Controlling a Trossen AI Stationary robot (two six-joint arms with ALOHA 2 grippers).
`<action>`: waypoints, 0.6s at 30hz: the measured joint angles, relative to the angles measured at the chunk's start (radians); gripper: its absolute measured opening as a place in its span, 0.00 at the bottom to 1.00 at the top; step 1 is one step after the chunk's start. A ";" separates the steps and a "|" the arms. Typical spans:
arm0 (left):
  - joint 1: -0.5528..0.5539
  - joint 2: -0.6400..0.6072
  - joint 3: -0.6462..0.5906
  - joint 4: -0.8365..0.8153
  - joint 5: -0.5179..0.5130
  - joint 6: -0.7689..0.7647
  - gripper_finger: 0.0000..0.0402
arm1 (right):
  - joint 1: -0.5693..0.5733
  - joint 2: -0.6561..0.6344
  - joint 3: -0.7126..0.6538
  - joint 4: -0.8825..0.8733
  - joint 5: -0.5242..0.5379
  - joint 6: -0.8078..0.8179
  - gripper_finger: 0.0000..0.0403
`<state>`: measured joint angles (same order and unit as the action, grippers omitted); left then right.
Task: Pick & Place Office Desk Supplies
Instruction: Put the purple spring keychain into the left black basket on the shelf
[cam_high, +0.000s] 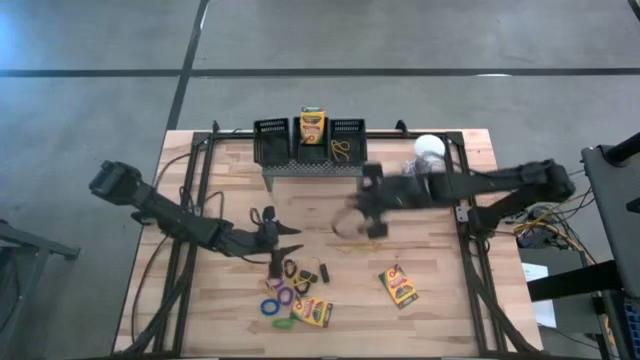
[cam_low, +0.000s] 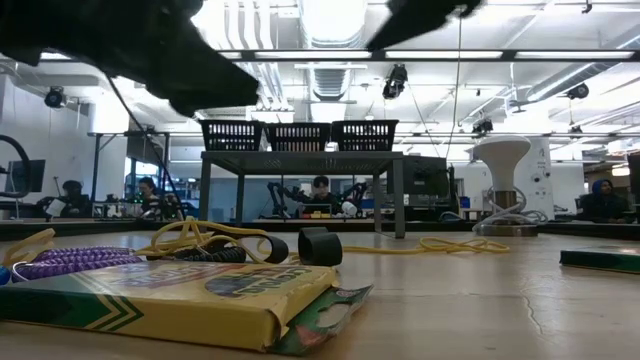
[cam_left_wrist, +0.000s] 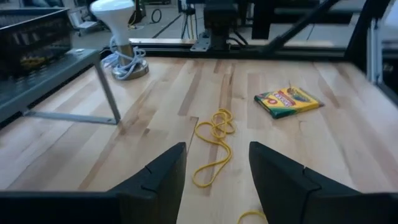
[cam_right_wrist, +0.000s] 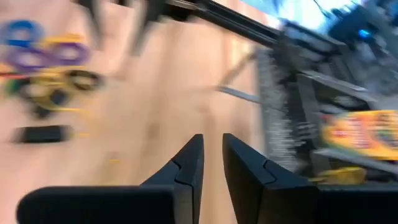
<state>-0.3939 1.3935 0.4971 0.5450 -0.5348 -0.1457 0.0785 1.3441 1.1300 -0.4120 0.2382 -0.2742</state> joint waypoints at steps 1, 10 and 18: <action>0.000 0.031 0.023 -0.001 0.002 0.015 0.44 | 0.033 -0.025 -0.059 0.044 0.000 0.021 0.13; 0.017 0.303 0.250 -0.065 0.004 0.067 0.44 | 0.173 -0.116 -0.438 0.172 -0.002 0.289 0.13; 0.079 0.408 0.360 -0.154 0.004 -0.072 0.44 | 0.172 -0.073 -0.636 0.583 -0.049 0.331 0.27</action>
<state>-0.3147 1.8015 0.8566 0.3909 -0.5309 -0.2175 0.2504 1.2714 0.4945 0.1706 0.1895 0.0572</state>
